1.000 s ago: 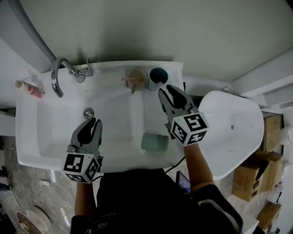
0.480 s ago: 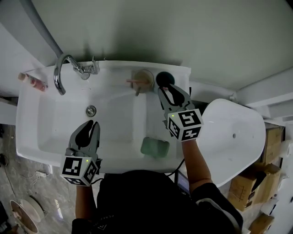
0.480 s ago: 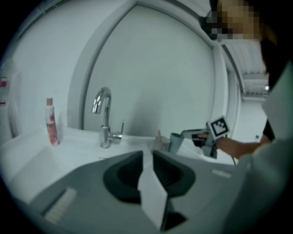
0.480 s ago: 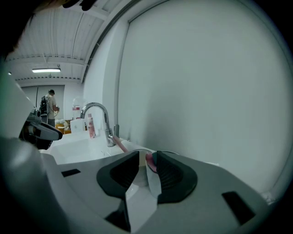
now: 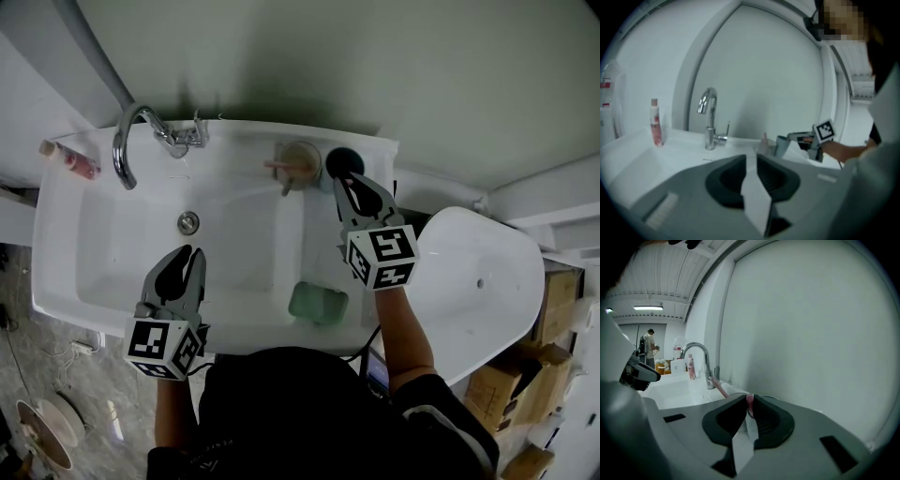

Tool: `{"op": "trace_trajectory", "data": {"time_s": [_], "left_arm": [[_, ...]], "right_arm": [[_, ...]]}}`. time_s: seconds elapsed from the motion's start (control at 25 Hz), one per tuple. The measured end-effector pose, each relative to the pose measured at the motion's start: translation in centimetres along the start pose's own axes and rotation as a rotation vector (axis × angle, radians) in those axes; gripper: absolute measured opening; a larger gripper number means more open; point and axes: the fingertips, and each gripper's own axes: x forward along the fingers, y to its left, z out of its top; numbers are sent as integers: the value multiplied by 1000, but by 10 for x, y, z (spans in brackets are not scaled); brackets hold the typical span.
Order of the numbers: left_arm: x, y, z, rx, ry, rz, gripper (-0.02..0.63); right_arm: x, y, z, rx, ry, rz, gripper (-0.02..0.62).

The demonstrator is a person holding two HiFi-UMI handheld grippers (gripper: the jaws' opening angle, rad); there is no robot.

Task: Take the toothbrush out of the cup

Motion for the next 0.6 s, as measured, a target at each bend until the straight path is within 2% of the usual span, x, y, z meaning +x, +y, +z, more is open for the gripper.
{"op": "trace_trajectory", "data": {"time_s": [0.36, 0.6], "left_arm": [[5, -7, 8, 8, -27, -10, 75], [13, -11, 11, 23, -31, -52, 77]], "right_arm": [[-13, -5, 19, -14, -67, -21, 37], [-28, -6, 32, -23, -120, -60, 37]]}}
